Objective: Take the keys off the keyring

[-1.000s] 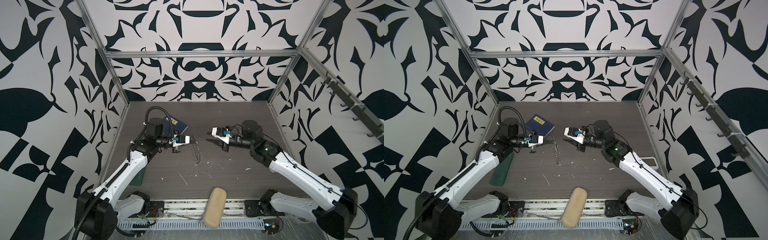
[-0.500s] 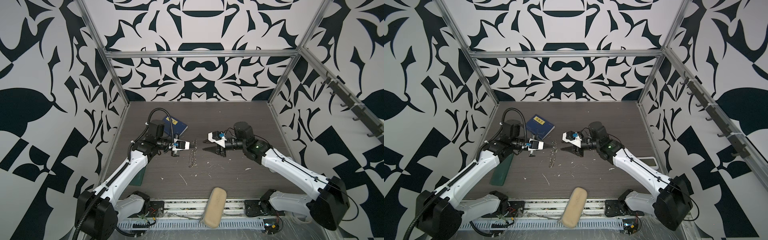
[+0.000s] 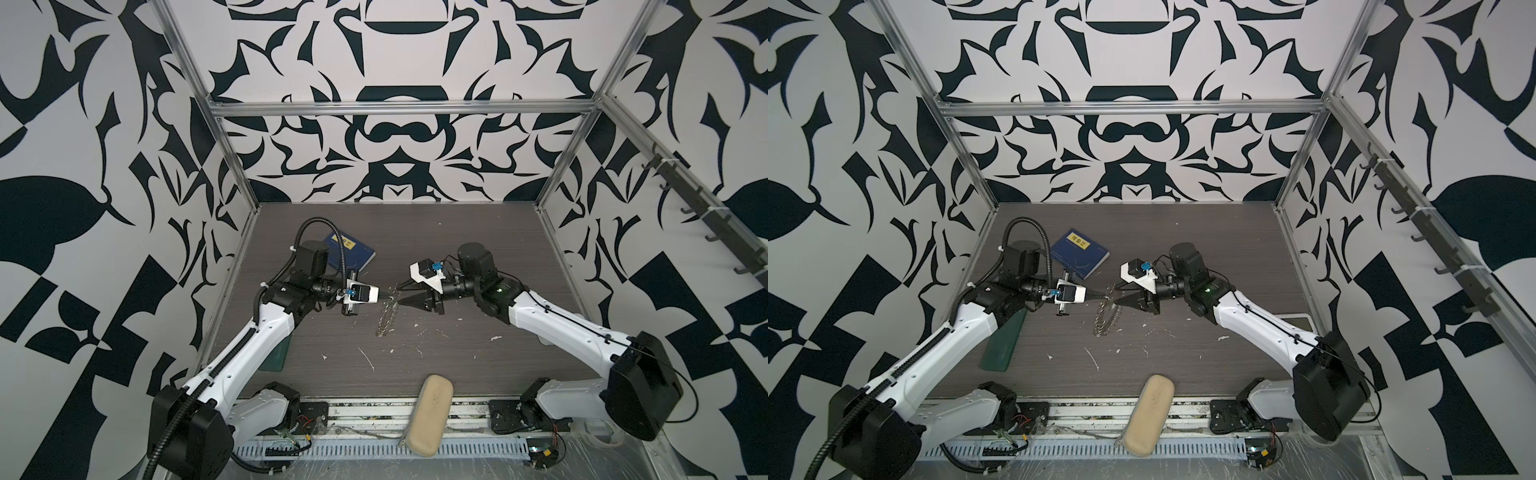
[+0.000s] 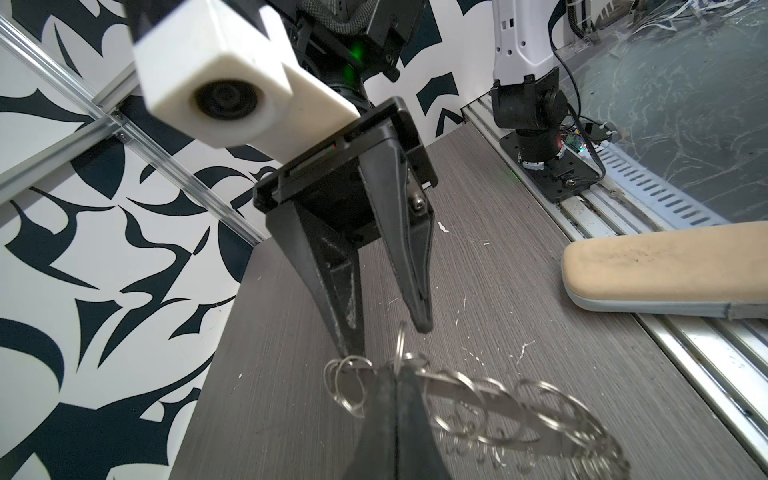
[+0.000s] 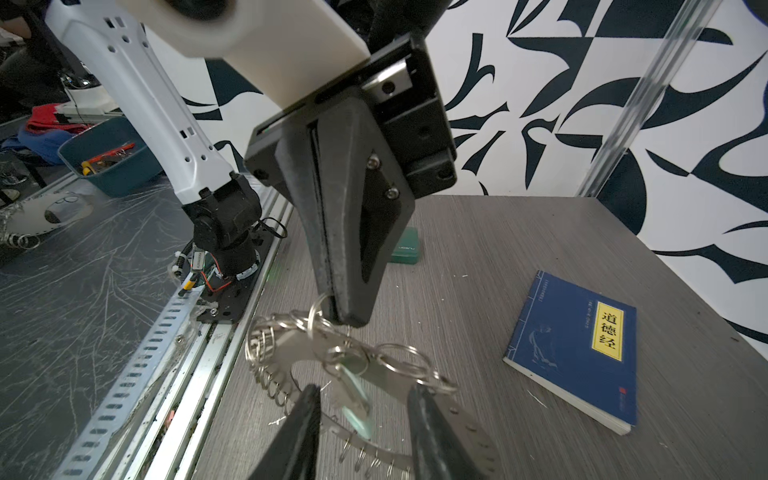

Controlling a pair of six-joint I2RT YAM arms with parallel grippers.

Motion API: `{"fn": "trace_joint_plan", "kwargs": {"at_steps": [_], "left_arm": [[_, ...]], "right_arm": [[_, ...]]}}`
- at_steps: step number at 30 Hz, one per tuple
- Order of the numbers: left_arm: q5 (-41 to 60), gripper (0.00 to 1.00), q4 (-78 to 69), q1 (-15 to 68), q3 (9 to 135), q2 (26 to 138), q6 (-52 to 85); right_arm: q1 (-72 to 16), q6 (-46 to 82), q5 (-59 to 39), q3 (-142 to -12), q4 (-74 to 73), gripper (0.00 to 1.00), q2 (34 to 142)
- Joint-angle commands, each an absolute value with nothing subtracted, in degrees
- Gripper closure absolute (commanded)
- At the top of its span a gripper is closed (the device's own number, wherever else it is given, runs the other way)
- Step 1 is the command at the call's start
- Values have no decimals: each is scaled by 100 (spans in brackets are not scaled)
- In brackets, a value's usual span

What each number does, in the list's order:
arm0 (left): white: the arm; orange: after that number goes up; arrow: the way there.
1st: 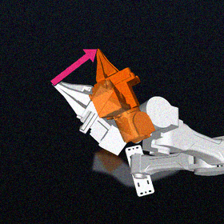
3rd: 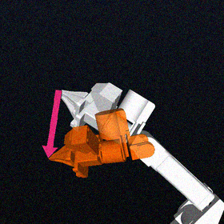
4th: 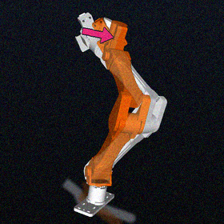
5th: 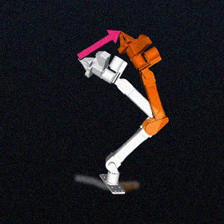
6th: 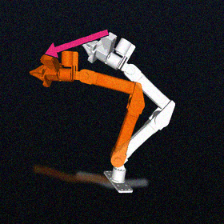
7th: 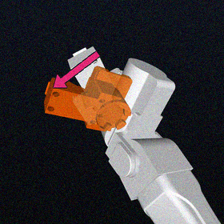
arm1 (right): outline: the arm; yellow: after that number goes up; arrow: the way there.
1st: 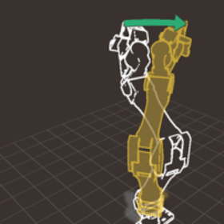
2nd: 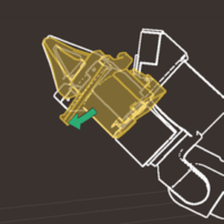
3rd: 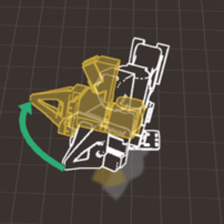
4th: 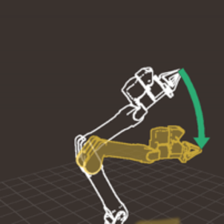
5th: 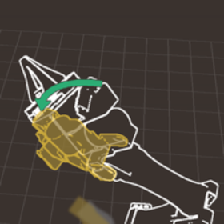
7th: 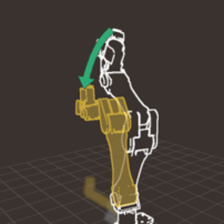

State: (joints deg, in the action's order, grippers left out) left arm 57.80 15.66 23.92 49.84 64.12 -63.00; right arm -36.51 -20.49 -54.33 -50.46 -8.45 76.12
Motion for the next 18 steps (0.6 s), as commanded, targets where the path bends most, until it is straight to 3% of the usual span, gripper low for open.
{"fn": "trace_joint_plan", "kwargs": {"at_steps": [1, 18], "left_arm": [[5990, 100, 1658, 2413, 4878, 6280, -6363], [5906, 100, 1656, 2402, 4869, 6137, -6272]], "right_arm": [[-3759, -1879, -5647, -5147, -1204, 62, 7618], [-3910, -1848, -5647, -5203, -1202, 67, 7871]]}}
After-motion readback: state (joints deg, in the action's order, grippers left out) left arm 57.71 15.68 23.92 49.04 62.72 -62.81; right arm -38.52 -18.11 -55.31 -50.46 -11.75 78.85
